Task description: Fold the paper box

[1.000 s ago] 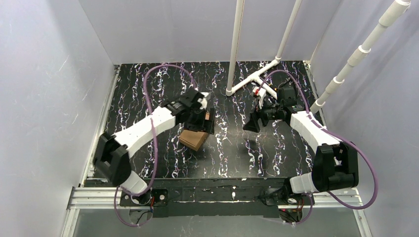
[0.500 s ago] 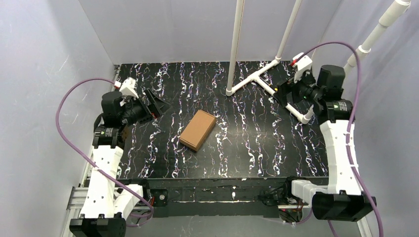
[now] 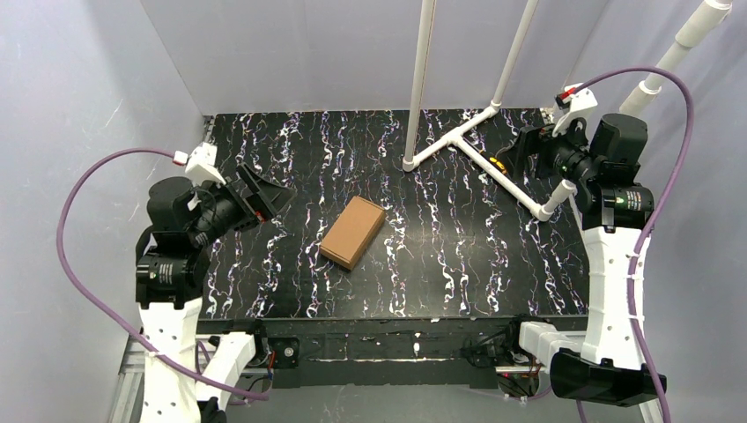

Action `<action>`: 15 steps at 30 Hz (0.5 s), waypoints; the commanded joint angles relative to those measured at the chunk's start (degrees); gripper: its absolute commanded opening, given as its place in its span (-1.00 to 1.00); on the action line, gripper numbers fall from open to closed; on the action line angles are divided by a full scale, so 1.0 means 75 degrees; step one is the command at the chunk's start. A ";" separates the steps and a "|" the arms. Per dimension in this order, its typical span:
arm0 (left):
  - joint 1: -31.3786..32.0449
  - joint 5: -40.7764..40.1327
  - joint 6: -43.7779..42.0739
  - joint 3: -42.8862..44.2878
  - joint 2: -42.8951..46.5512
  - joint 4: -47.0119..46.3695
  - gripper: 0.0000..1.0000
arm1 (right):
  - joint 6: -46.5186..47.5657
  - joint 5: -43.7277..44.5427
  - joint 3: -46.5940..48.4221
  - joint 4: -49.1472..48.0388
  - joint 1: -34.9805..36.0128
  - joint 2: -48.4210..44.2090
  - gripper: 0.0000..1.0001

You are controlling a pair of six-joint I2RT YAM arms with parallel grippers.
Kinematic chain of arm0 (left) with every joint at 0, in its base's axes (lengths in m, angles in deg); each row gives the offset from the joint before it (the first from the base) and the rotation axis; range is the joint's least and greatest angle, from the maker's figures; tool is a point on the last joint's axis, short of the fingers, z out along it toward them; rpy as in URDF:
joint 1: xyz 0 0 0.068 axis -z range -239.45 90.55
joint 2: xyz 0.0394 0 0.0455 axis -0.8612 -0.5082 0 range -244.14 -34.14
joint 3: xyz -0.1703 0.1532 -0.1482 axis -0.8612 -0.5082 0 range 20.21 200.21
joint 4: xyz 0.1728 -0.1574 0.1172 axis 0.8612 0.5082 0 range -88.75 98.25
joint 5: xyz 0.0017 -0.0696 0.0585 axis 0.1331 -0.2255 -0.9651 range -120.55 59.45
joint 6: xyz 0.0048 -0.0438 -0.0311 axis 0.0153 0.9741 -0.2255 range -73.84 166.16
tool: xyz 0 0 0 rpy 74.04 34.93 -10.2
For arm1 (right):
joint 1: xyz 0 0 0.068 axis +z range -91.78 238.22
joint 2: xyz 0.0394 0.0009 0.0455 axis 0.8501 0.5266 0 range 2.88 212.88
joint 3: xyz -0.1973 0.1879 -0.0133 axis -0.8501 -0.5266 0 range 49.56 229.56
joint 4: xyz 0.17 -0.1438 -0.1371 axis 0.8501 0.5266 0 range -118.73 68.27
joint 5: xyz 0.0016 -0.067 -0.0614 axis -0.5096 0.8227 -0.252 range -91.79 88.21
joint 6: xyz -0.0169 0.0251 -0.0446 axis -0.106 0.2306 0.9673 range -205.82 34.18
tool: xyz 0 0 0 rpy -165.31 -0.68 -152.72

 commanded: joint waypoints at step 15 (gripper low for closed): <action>0.0060 0.0534 -0.0136 0.0649 0.0002 0.0705 0.97 | -0.1014 -0.0893 -0.0021 -0.0202 -0.0839 -0.0462 0.97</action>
